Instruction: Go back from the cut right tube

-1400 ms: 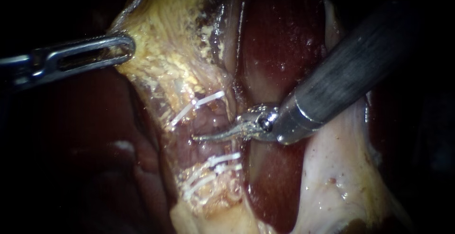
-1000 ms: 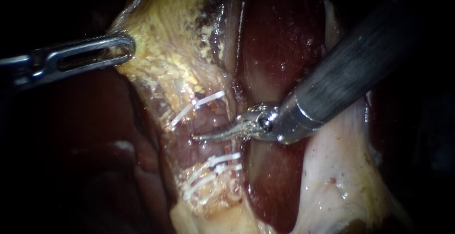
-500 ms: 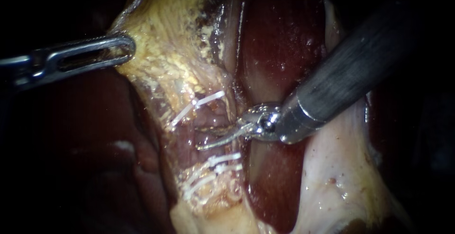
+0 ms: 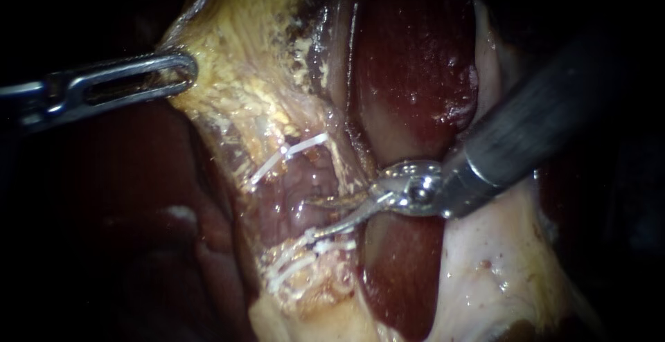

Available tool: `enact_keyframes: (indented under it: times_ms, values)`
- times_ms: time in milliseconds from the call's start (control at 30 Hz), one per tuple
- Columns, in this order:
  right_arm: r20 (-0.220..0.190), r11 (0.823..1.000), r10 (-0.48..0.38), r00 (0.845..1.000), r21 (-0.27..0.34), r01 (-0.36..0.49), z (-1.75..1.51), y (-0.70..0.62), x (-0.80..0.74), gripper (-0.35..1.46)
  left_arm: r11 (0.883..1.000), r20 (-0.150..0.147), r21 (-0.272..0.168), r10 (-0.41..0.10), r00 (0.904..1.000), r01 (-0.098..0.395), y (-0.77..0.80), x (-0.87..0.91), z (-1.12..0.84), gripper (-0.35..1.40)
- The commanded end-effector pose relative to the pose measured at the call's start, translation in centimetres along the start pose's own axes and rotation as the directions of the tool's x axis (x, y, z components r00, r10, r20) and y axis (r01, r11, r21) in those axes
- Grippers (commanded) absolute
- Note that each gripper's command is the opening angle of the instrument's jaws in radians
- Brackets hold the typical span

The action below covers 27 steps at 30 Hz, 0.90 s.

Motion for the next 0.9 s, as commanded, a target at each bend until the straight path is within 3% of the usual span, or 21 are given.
enact_keyframes:
  times_ms: [33,433,700,900]
  values:
    - [-0.007,1.0,-0.017,1.0,-0.013,0.017,-0.08,-0.02,0.01,1.43,1.0,0.0,0.0,0.0,1.0,0.0,0.0,0.01,0.0,-0.35]
    - [-0.01,0.977,-0.168,0.986,-0.137,0.165,-1.19,-0.27,0.28,1.43,1.0,0.002,0.0,0.003,1.0,-0.003,0.0,0.06,0.06,-0.35]
    - [-0.021,0.964,-0.213,0.977,-0.165,0.206,-1.46,-0.37,0.47,1.43,1.0,0.002,0.0,0.003,1.0,-0.003,0.0,0.06,0.07,-0.35]
    - [-0.021,0.961,-0.228,0.974,-0.167,0.221,-1.47,-0.39,0.49,1.43,1.0,0.004,-0.001,0.004,1.0,-0.004,0.01,0.09,0.1,-0.35]
